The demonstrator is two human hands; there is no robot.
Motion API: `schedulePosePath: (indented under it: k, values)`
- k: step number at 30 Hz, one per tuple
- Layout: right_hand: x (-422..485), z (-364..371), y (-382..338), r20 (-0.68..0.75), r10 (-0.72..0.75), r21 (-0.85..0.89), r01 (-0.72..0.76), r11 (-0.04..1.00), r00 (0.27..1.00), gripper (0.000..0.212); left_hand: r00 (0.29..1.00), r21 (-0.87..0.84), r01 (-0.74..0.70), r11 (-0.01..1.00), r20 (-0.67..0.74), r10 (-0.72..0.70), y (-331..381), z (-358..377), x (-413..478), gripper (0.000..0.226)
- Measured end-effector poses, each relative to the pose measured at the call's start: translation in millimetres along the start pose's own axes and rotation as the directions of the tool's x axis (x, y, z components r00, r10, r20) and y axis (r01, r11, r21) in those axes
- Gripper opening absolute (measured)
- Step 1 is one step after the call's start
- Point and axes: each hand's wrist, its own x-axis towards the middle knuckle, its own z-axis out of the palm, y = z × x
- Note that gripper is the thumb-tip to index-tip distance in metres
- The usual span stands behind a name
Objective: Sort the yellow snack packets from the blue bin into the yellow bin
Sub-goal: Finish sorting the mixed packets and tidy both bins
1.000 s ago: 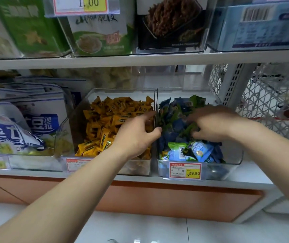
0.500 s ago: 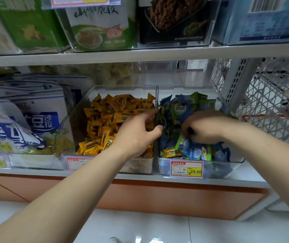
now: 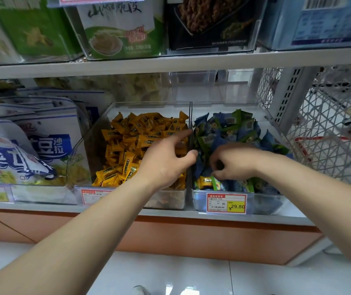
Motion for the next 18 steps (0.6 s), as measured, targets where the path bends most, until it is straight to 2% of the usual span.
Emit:
schedulePosePath:
  k: [1,3,11,13,16,18]
  values:
    - [0,-1,2,0.029,0.006,0.047,-0.007,0.999,1.000,0.008,1.000,-0.001,0.001,1.000,0.001,-0.001,0,0,0,0.062]
    - [0,-3,2,0.085,0.004,0.128,-0.015,0.992,0.996,0.020,1.000,-0.001,-0.001,1.000,0.002,0.001,0,0,0,0.061]
    - [-1,-3,-2,0.108,-0.026,0.202,0.003,0.979,0.994,0.018,1.000,-0.025,0.002,1.000,0.008,-0.002,-1,0,0,0.062]
    - [-10,-13,2,0.015,-0.010,0.255,0.006,0.967,1.000,0.019,1.000,-0.045,-0.005,0.999,0.016,0.005,-1,-1,0,0.060]
    - [-28,-29,9,-0.209,0.051,0.416,0.041,0.908,0.977,0.015,0.998,-0.040,-0.053,0.998,-0.030,0.052,3,-3,0,0.055]
    - [-35,-34,9,-0.335,0.092,0.586,0.131,0.800,0.938,0.015,0.989,-0.053,-0.115,0.992,-0.097,0.110,13,-5,1,0.052]
